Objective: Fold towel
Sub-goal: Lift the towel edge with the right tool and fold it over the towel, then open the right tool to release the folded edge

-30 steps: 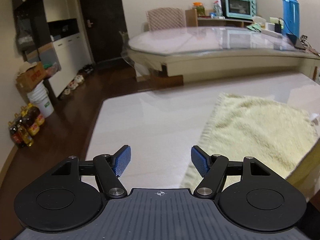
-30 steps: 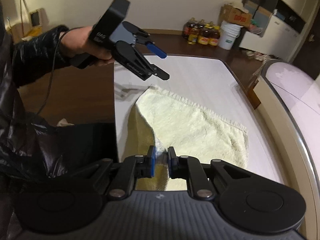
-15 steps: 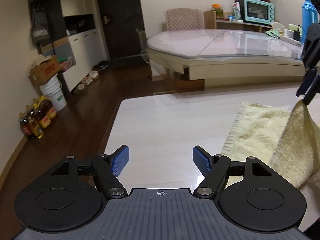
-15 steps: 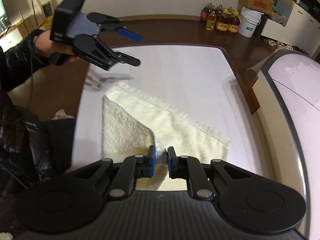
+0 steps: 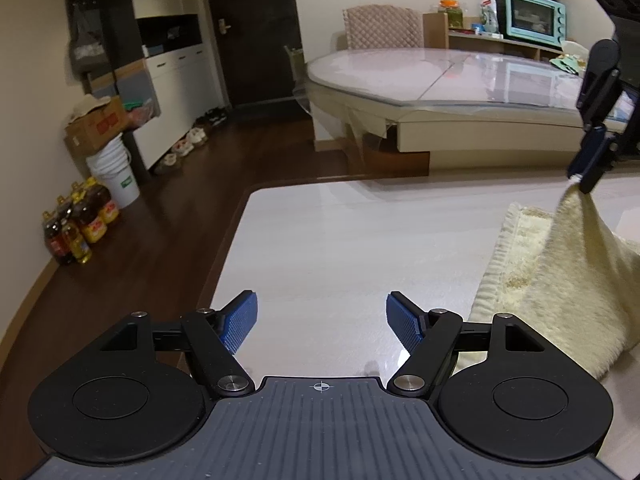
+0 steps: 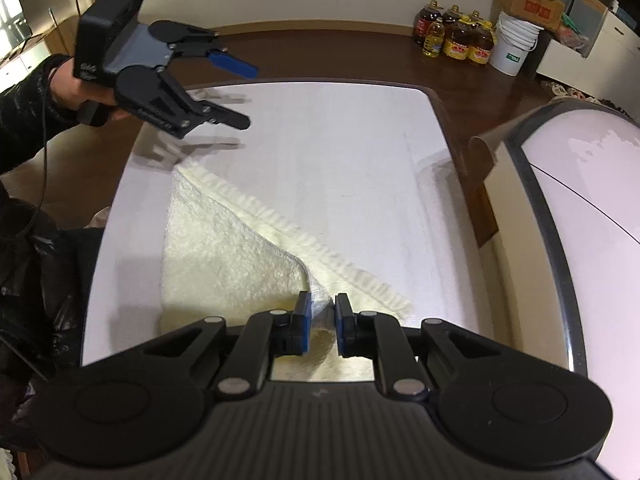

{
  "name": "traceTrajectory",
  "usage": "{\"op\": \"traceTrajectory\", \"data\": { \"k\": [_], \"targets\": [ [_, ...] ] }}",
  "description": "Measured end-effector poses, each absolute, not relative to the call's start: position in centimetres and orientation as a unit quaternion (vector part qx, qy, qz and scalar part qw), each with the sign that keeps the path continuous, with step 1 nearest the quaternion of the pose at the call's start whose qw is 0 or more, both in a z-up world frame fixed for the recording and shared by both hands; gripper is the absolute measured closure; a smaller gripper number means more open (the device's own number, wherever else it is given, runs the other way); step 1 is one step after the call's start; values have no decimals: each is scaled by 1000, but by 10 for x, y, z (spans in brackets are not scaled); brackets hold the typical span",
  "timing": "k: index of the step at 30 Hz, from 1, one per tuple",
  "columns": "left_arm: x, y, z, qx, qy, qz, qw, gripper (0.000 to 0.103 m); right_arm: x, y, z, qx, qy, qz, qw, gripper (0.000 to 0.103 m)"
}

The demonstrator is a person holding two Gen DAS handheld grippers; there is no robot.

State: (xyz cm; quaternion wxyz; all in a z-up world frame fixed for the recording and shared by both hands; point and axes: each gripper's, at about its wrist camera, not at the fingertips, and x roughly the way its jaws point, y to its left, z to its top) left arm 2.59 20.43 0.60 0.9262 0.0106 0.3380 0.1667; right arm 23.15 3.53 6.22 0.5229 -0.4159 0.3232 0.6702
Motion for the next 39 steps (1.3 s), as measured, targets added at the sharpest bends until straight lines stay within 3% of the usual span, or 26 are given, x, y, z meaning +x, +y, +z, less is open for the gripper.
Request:
{"op": "traceTrajectory", "data": {
  "k": [16, 32, 39],
  "targets": [
    [36, 204, 0, 6, 344, 157, 926, 26, 267, 52, 30, -412, 354, 659, 520, 90],
    [38, 201, -1, 4, 343, 153, 927, 26, 280, 51, 52, -397, 340, 665, 534, 90],
    [38, 201, -1, 4, 342, 154, 927, 26, 281, 62, 28, -415, 354, 651, 529, 89]
  ]
}}
